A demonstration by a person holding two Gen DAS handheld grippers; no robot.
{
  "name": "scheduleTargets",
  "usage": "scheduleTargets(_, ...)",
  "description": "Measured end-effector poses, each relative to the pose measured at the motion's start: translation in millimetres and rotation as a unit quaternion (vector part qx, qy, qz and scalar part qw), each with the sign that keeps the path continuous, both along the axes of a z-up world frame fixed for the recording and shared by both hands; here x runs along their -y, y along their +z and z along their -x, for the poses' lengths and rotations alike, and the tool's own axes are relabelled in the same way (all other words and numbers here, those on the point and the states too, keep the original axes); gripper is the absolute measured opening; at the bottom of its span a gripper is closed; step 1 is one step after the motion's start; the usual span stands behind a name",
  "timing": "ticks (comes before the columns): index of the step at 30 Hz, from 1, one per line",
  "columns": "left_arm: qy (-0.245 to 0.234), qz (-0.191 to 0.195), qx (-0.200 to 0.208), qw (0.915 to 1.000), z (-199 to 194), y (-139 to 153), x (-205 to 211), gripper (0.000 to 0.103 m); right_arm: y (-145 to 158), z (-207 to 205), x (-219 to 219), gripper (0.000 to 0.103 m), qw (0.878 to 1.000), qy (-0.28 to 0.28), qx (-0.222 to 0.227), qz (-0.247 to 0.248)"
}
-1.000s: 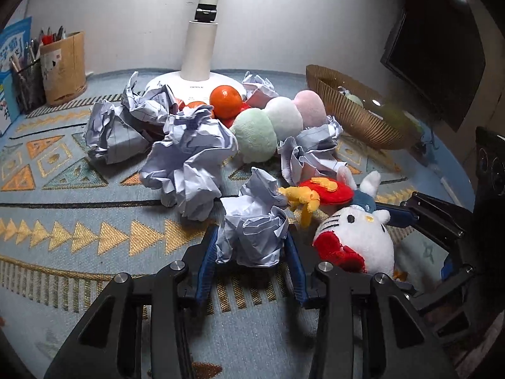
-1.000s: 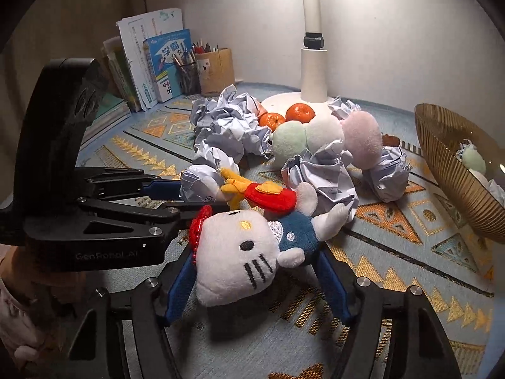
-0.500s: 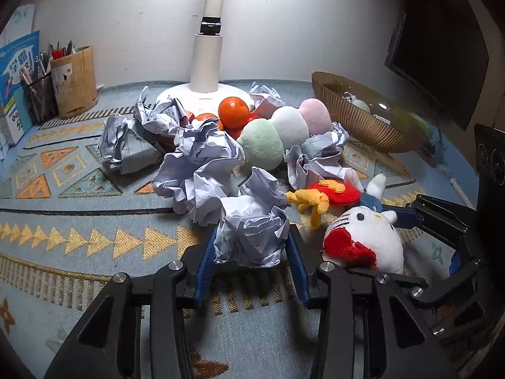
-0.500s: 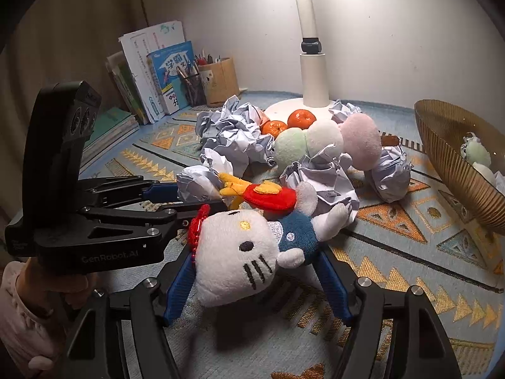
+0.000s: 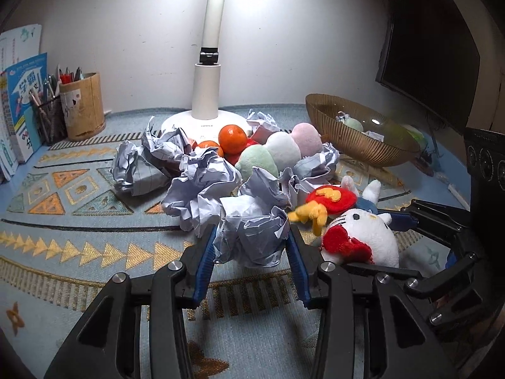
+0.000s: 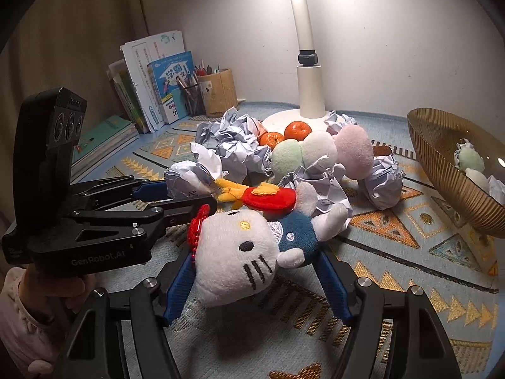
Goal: Organize objects
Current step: 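Carry the Hello Kitty and paper ball into the glass bowl and release both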
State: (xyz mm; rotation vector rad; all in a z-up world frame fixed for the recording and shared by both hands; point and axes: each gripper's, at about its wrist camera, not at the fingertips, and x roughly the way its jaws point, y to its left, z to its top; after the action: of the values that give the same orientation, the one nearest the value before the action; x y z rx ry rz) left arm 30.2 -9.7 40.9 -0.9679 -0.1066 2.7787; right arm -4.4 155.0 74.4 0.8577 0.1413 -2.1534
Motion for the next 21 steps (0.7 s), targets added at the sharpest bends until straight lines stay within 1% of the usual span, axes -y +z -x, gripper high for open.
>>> scheduleTargets(3, 0.002, 0.008, 0.005, 1.0000, 4, 0, -3, 0.040, 2, 11, -9, 0.071, 0.999, -0.008, 0.027, 0.024)
scheduleTargets(4, -0.002, 0.009, 0.001, 1.0000, 6, 2, -6, 0.040, 6, 15, -12, 0.071, 0.999, -0.009, 0.028, 0.028)
scheduleTargets(6, -0.013, 0.003, -0.009, 0.9999, 13, 13, -11, 0.040, 23, 21, -21, 0.071, 0.999, -0.019, 0.011, 0.032)
scheduleTargets(8, -0.025, -0.006, -0.018, 0.9995, 25, 29, -19, 0.040, 45, 30, -32, 0.071, 0.999, -0.031, -0.008, 0.043)
scheduleTargets(12, -0.048, 0.009, -0.062, 0.9969, 56, 71, -44, 0.040, 95, 51, -59, 0.071, 0.994, -0.057, -0.037, 0.079)
scheduleTargets(16, -0.071, 0.013, -0.099, 0.9924, 92, 108, -74, 0.041, 147, 72, -80, 0.071, 0.988, -0.105, -0.101, 0.059)
scheduleTargets(17, -0.075, 0.016, -0.103, 0.9918, 103, 113, -83, 0.041, 158, 79, -85, 0.071, 0.985, -0.115, -0.112, 0.056)
scheduleTargets(19, -0.073, 0.017, -0.096, 0.9925, 127, 114, -101, 0.041, 175, 97, -95, 0.072, 0.983, -0.129, -0.121, 0.058)
scheduleTargets(21, -0.079, 0.002, -0.089, 0.9929, 149, 112, -117, 0.041, 187, 114, -104, 0.072, 0.978, -0.158, -0.128, 0.055)
